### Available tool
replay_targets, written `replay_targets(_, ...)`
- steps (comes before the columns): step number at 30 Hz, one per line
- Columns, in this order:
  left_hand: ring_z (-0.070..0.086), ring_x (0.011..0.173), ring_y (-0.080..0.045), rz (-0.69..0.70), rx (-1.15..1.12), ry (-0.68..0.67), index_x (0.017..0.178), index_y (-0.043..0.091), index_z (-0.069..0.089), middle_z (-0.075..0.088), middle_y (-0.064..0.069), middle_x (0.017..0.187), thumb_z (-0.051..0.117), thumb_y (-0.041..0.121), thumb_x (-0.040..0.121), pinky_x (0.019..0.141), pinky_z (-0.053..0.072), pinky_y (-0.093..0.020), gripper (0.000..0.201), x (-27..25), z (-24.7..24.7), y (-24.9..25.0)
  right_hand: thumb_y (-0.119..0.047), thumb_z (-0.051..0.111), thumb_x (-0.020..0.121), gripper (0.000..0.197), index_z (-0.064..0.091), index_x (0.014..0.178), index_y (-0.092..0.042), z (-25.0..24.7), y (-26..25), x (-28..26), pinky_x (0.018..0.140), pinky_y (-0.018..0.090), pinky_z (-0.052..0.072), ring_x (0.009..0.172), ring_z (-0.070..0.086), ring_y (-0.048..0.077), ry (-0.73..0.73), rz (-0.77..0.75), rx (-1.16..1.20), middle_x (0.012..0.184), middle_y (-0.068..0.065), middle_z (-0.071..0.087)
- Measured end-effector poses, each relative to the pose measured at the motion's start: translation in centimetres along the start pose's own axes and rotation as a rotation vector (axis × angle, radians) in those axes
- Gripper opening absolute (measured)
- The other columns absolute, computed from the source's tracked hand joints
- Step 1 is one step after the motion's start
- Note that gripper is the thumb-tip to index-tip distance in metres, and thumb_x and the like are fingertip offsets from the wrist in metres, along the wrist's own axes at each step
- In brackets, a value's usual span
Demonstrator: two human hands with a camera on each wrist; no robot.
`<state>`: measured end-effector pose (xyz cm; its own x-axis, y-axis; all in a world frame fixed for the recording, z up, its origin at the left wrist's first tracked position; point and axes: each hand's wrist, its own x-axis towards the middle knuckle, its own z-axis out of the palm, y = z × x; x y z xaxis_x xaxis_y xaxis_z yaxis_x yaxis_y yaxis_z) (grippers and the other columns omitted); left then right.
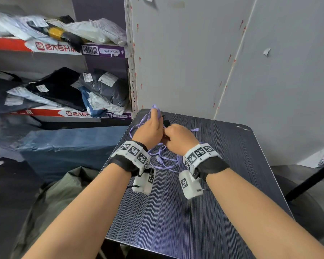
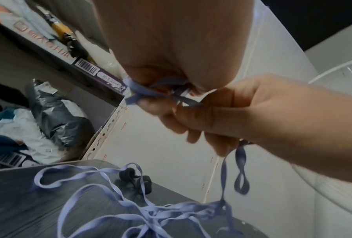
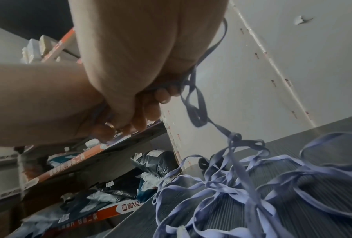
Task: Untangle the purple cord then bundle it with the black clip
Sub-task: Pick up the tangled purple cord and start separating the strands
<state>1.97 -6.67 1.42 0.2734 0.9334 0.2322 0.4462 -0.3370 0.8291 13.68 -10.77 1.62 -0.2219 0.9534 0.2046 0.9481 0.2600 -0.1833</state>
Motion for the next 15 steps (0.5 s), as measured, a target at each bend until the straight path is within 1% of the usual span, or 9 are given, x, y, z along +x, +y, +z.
replay_targets(2, 0.061, 0.078, -0.035, 0.022, 0.133, -0.13, 0.125, -0.01, 0.042, 0.048, -0.027, 0.117, 0.012, 0.016, 0.097, 0.062, 0.048, -0.043, 0.049, -0.4, -0.1, -0.5, -0.024, 0.053, 0.091, 0.022, 0.061, 0.085, -0.005, 0.0, 0.5, -0.1, 0.069, 0.035, 0.04, 0.088, 0.054, 0.03, 0.047, 0.02, 0.049, 0.085, 0.015, 0.062)
replay_targets(3, 0.061, 0.07, -0.035, 0.054, 0.19, -0.171, 0.124, -0.013, 0.043, 0.051, -0.028, 0.114, 0.005, 0.022, 0.092, 0.055, 0.049, -0.041, 0.06, -0.3, -0.1, -1.1, -0.02, 0.052, 0.091, 0.019, 0.06, 0.084, -0.005, 0.1, 0.8, -0.1, 0.069, 0.036, 0.039, 0.089, 0.052, 0.03, 0.062, 0.022, 0.067, 0.084, 0.014, 0.062)
replay_targets(4, 0.06, 0.063, -0.034, 0.048, 0.214, -0.178, 0.12, -0.012, 0.044, 0.057, -0.027, 0.104, 0.003, 0.026, 0.09, 0.051, 0.048, -0.041, 0.065, -0.2, 0.1, -1.4, -0.016, 0.049, 0.092, 0.017, 0.061, 0.086, -0.005, 0.1, 1.2, -0.2, 0.072, 0.036, 0.037, 0.091, 0.051, 0.03, 0.06, 0.029, 0.066, 0.085, 0.013, 0.063)
replay_targets(6, 0.061, 0.065, -0.036, 0.08, 0.295, -0.099, 0.113, -0.004, 0.044, 0.061, -0.021, 0.084, 0.016, 0.026, 0.097, 0.057, 0.05, -0.043, 0.044, 0.2, 0.2, -1.6, -0.016, 0.044, 0.095, 0.023, 0.066, 0.1, -0.011, 0.3, 2.3, -0.5, 0.083, 0.037, 0.035, 0.096, 0.05, 0.027, 0.053, 0.049, 0.031, 0.093, 0.008, 0.067)
replay_targets(7, 0.062, 0.071, -0.035, 0.091, 0.34, -0.074, 0.112, 0.001, 0.043, 0.062, -0.019, 0.082, 0.024, 0.024, 0.1, 0.065, 0.05, -0.043, 0.032, 0.4, 0.1, -1.8, -0.02, 0.044, 0.097, 0.025, 0.067, 0.106, -0.017, 0.4, 3.0, -0.7, 0.09, 0.036, 0.033, 0.1, 0.05, 0.025, 0.058, 0.079, 0.007, 0.098, 0.004, 0.068)
replay_targets(9, 0.059, 0.078, -0.032, 0.054, 0.424, -0.148, 0.106, 0.008, 0.043, 0.063, -0.016, 0.084, 0.027, 0.026, 0.101, 0.073, 0.047, -0.04, 0.024, 0.5, 0.0, -2.0, -0.026, 0.046, 0.097, 0.026, 0.067, 0.111, -0.026, 0.8, 4.0, -1.1, 0.105, 0.038, 0.021, 0.108, 0.049, 0.021, 0.1, 0.14, -0.051, 0.103, -0.001, 0.069)
replay_targets(11, 0.054, 0.071, -0.028, 0.05, 0.49, -0.261, 0.091, 0.012, 0.043, 0.062, -0.014, 0.083, 0.025, 0.032, 0.102, 0.07, 0.043, -0.036, 0.029, 0.4, 0.1, -1.8, -0.029, 0.05, 0.095, 0.024, 0.069, 0.109, -0.029, 1.2, 4.3, -1.1, 0.111, 0.044, 0.004, 0.117, 0.044, 0.019, 0.187, 0.177, -0.12, 0.109, -0.006, 0.067)
replay_targets(13, 0.042, 0.056, -0.02, 0.067, 0.485, -0.371, 0.072, 0.014, 0.039, 0.052, -0.006, 0.066, 0.026, 0.044, 0.1, 0.058, 0.034, -0.031, 0.043, 0.3, 0.5, -1.5, -0.028, 0.052, 0.093, 0.023, 0.07, 0.107, -0.031, 0.9, 4.4, -0.8, 0.11, 0.046, -0.001, 0.125, 0.037, 0.022, 0.268, 0.206, -0.177, 0.12, -0.006, 0.062)
replay_targets(15, 0.032, 0.049, -0.016, 0.092, 0.42, -0.402, 0.063, 0.015, 0.033, 0.035, 0.0, 0.054, 0.032, 0.052, 0.097, 0.051, 0.025, -0.03, 0.05, 0.0, 0.5, -0.9, -0.028, 0.053, 0.092, 0.023, 0.07, 0.107, -0.031, 0.3, 4.8, -0.4, 0.108, 0.044, 0.003, 0.129, 0.032, 0.026, 0.285, 0.231, -0.215, 0.131, -0.005, 0.055)
